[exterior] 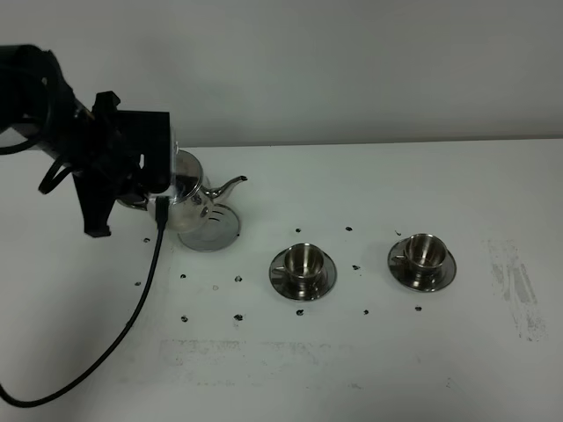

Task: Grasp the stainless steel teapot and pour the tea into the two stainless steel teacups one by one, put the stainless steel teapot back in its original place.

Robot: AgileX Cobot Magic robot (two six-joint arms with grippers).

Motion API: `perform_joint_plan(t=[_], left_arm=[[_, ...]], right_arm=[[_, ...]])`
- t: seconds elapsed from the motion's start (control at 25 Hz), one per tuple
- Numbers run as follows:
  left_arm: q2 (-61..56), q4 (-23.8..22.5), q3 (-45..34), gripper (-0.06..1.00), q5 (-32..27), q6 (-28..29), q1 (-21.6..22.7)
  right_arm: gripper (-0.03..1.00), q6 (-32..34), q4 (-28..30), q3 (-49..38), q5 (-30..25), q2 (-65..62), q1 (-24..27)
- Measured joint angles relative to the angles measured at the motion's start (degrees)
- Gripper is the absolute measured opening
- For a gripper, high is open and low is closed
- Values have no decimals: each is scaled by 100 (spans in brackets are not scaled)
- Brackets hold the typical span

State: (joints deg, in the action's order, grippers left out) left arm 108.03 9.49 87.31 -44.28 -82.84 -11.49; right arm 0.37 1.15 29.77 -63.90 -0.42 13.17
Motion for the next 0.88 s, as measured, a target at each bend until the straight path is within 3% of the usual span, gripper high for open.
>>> perform_joint_plan(t=[0.16,0.52,0.88], left_arm=[[-424,-106,-547,21,252,-74,0],[48,-437,-577,21,1023,-437,-297],[865,-594,248,21,1046,-589,-747]], right_arm=[[24,-5,0,0,0,0,0],[24,-5,0,0,0,0,0],[24,-5,0,0,0,0,0]])
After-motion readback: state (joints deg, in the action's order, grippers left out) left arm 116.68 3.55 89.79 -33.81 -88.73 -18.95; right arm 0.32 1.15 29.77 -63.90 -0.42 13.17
